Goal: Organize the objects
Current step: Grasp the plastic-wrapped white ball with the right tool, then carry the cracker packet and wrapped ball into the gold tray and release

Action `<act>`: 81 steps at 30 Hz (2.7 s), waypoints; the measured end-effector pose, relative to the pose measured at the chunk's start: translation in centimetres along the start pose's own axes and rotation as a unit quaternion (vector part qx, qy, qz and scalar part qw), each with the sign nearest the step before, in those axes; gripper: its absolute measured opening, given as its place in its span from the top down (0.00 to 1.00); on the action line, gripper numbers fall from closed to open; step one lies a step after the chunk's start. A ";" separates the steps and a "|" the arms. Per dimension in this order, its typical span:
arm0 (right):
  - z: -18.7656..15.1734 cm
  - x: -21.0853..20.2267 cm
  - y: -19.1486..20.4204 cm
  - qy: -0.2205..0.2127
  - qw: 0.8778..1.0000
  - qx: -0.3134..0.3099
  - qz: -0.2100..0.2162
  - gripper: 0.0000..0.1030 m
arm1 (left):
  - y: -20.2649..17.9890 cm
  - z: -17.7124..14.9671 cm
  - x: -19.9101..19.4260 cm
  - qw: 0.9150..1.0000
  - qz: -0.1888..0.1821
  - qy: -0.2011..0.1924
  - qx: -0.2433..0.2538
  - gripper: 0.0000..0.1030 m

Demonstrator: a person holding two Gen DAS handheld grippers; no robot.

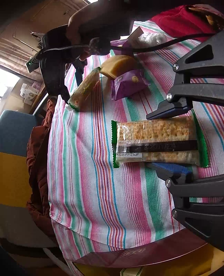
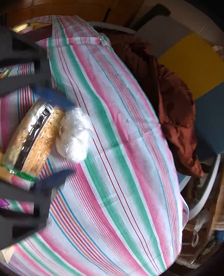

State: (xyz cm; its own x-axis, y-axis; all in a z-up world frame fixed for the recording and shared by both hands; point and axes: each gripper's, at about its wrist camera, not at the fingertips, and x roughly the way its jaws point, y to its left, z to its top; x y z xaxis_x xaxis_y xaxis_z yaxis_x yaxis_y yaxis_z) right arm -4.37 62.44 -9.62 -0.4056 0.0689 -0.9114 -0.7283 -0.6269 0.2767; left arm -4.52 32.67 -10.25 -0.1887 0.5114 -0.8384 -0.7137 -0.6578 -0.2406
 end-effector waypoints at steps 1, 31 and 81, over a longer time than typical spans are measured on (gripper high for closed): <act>-0.1 -0.3 0.1 -0.009 1.000 -0.005 -0.003 0.47 | 0.0 0.0 -0.1 1.000 0.001 -0.001 0.002 0.56; 1.0 1.2 3.8 -0.017 0.990 -0.118 -0.069 0.49 | -0.2 0.1 0.0 1.000 0.006 -0.002 0.017 0.56; -22.9 -9.4 33.7 -0.032 0.918 -0.354 0.177 0.50 | 22.1 -16.6 -23.1 0.944 0.125 -0.147 -0.266 0.58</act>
State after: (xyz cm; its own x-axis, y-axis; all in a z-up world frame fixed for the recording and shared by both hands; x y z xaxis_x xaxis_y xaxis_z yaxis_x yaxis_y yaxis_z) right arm -12.43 22.88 1.33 -0.5968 -0.2051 -0.7758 -0.0128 -0.9642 0.2648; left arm -4.74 -2.82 -4.33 -0.5412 0.3827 -0.7487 -0.1966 -0.9233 -0.3299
